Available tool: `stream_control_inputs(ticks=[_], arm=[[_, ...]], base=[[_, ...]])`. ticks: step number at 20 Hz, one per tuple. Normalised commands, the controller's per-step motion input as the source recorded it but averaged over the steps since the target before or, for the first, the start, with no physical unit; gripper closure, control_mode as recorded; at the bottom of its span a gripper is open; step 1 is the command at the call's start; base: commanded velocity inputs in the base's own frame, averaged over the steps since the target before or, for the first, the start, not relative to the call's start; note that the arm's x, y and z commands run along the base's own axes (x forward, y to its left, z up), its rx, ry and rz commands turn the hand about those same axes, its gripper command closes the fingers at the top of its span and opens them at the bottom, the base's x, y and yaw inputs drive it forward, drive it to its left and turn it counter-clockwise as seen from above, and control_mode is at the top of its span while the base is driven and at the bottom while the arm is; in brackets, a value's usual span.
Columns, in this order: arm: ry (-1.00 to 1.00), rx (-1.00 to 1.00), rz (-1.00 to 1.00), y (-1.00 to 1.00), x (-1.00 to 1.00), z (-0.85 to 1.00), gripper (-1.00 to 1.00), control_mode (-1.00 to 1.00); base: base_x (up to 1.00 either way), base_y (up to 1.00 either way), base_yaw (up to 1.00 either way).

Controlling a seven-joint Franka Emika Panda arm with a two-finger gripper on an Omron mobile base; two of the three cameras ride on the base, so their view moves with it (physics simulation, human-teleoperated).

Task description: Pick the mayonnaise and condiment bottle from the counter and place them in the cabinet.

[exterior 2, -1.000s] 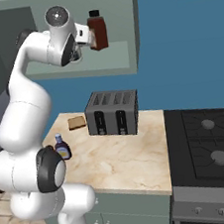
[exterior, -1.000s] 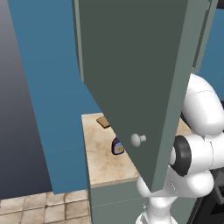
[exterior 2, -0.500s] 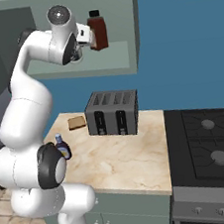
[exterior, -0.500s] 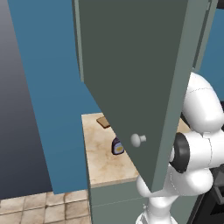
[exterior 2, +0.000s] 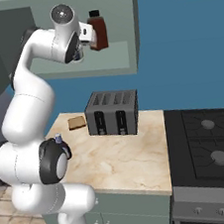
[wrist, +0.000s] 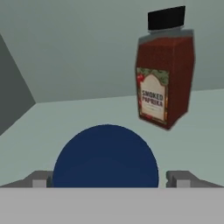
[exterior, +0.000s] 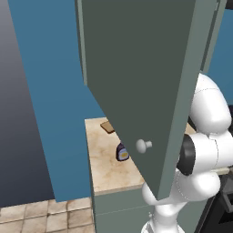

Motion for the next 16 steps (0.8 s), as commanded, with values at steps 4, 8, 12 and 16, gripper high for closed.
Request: stream_control_inputs(ticks=[4,8,12,16], arm=[[-0.01,0.0,0.0,0.0,0.55,-0.69,-1.0,-1.0],[0.0,0.0,0.0,0.0,0.4,-0.72,-1.0,-1.0],[0.0,0.0,0.0,0.0,0.29,-0.79,-1.0,-1.0],[0.0,0.0,0.03,0.07,0.24,-0.81,-1.0,-1.0]], base=[[0.0,0.0,0.0],[0.0,0.0,0.0],[0.0,0.0,0.0],[0.0,0.0,0.0]])
